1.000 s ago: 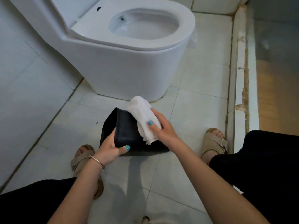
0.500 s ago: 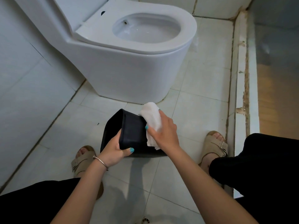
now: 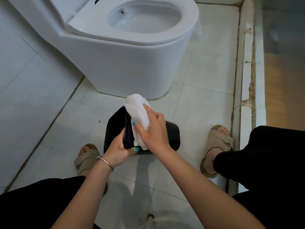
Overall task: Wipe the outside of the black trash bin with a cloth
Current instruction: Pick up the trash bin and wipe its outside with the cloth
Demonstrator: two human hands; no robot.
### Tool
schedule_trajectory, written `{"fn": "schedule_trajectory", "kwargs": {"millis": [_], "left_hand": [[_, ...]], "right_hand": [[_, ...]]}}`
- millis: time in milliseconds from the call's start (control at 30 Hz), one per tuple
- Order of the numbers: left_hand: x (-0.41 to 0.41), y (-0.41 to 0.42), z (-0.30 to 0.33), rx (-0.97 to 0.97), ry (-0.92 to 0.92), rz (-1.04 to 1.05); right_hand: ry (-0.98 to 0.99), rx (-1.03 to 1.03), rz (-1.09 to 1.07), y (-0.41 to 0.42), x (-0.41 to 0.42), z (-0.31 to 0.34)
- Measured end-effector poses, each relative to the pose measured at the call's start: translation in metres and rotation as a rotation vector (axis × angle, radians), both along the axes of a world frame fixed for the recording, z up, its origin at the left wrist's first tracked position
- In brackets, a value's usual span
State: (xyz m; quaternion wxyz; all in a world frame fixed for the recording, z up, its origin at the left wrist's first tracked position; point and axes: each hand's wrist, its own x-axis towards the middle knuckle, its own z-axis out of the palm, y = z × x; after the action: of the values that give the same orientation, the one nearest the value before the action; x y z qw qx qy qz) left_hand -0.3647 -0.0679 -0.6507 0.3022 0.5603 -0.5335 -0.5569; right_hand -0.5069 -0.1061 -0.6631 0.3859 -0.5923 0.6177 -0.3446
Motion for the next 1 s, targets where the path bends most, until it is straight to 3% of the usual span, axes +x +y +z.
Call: {"fn": "schedule_trajectory", "kwargs": {"millis": [200, 367, 467, 667, 767, 1000], "left_hand": [[0.015, 0.002, -0.005, 0.041, -0.037, 0.083], [0.016, -0.003, -0.008, 0.053, -0.086, 0.037], [0.016, -0.001, -0.006, 0.059, -0.101, 0.031], [0.007, 0.001, -0.003, 0.027, -0.025, -0.025], [0.010, 0.006, -0.001, 0.031, -0.011, 0.004], [0.015, -0.001, -0.003, 0.069, -0.087, 0.033]], "right_hand": [[0.115, 0.057, -0.115, 0.000, -0.034, -0.036], [0.074, 0.217, -0.277, -0.006, -0.063, -0.052], [0.085, 0.211, -0.290, -0.002, -0.048, -0.044], [0.071, -0.040, -0.015, 0.006, 0.008, 0.005], [0.099, -0.073, 0.073, 0.007, 0.009, 0.001], [0.097, 0.167, -0.230, -0.004, -0.054, -0.044]]}}
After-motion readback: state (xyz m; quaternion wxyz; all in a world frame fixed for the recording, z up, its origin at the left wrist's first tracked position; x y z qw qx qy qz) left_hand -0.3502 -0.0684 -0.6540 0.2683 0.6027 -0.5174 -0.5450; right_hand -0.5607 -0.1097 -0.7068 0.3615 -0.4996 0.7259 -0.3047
